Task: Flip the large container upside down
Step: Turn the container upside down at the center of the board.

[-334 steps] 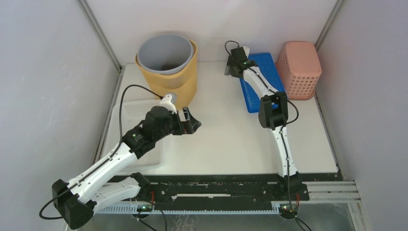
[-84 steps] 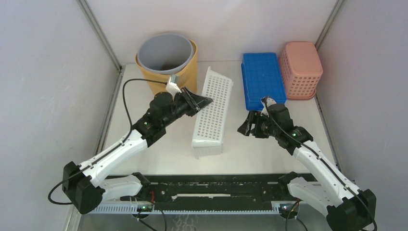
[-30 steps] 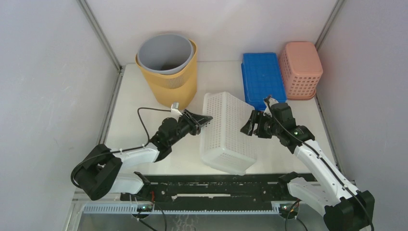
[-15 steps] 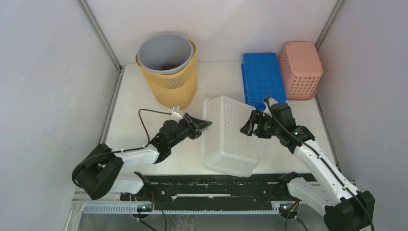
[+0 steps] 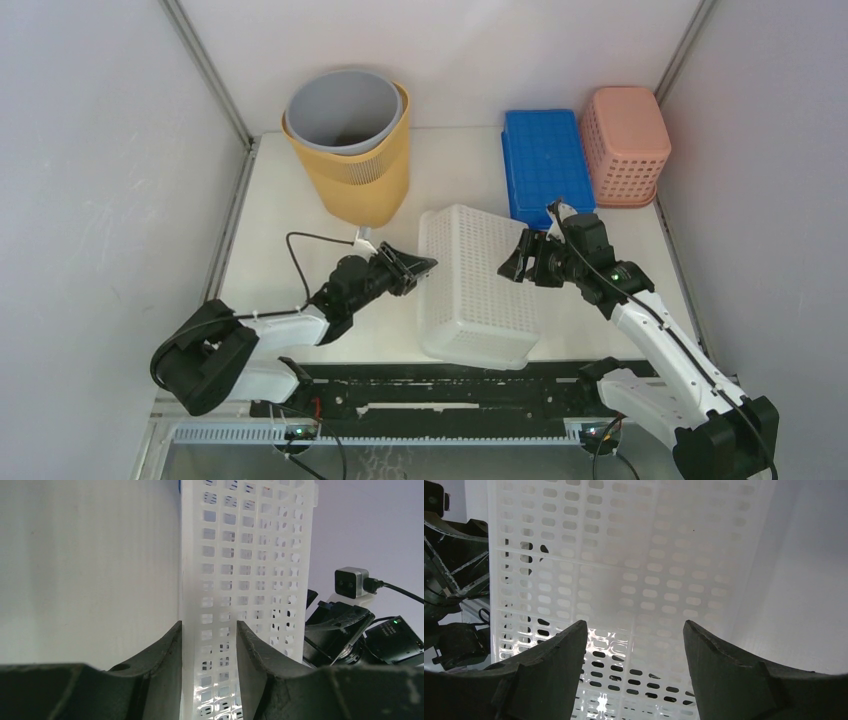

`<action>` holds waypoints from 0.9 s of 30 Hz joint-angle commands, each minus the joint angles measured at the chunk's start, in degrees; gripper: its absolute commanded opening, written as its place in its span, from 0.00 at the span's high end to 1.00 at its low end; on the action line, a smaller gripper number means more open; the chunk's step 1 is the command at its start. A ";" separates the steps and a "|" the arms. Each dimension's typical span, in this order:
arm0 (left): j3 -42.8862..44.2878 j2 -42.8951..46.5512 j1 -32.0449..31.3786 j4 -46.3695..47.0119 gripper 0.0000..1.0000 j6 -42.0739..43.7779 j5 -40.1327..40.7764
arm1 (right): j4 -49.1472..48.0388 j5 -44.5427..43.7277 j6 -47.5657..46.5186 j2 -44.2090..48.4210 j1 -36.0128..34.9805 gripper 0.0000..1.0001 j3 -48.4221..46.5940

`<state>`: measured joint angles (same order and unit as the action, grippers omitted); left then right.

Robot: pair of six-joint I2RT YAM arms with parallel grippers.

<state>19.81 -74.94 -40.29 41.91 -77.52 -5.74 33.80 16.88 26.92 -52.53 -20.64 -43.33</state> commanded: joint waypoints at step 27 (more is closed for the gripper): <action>-4.90 5.16 2.32 -13.76 0.58 11.47 4.04 | -4.11 0.03 0.66 -1.22 -1.65 0.21 -0.76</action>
<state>14.98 -71.40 -38.41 40.86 -74.59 -5.48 32.62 17.04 27.18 -53.36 -21.52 -43.33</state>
